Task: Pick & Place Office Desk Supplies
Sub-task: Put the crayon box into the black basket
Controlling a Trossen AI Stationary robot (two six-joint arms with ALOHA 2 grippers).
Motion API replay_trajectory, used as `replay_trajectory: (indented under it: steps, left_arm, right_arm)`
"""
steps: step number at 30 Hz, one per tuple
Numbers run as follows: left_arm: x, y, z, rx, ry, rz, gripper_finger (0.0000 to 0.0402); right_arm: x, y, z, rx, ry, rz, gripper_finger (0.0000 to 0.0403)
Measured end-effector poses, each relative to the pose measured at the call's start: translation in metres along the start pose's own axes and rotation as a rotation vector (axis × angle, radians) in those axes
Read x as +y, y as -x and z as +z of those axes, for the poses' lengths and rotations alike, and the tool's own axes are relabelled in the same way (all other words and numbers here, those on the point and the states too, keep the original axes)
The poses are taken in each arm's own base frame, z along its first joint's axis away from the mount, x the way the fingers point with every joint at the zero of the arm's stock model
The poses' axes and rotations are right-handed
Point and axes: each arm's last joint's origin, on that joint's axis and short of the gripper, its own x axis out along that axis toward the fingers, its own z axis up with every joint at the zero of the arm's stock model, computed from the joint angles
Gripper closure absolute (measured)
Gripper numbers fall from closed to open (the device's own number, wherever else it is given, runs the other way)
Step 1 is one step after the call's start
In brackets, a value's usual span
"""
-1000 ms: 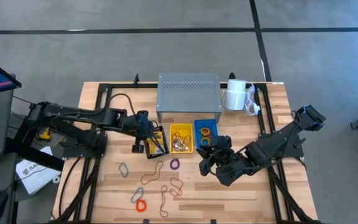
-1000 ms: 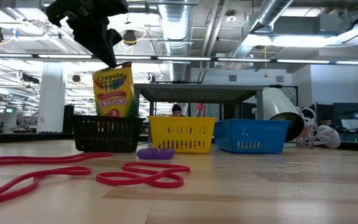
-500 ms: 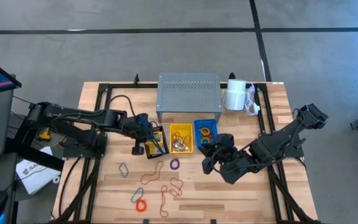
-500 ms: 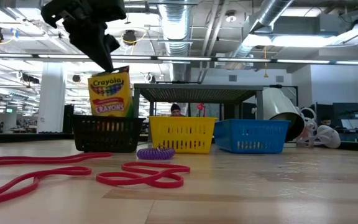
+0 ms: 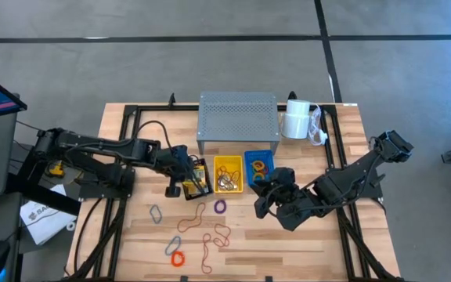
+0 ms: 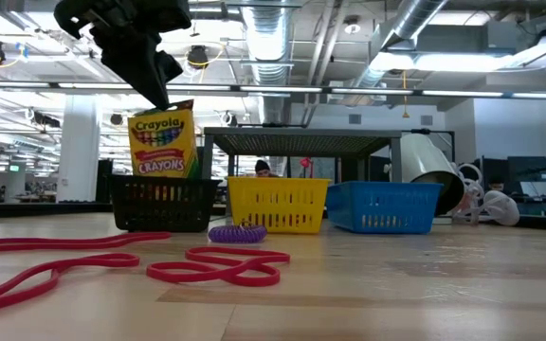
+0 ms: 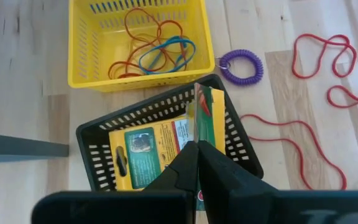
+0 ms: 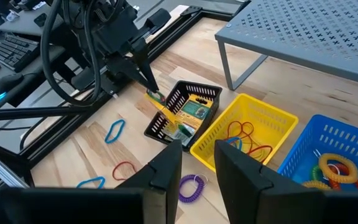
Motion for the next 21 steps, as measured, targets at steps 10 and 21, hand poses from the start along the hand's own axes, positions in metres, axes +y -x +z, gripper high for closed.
replay_trajectory:
  steps: [10, 21]
  left_arm:
    - [0.0005, -0.0016, -0.0003, 0.011, -0.003, 0.02, 0.0401]
    - [0.0013, -0.0085, 0.0019, 0.016, -0.007, 0.048, 0.0387]
  right_arm:
    - [0.0001, -0.0001, -0.0001, 0.002, 0.0, 0.0, 0.031]
    - [0.0009, 0.0009, 0.0001, 0.002, -0.002, 0.005, 0.031]
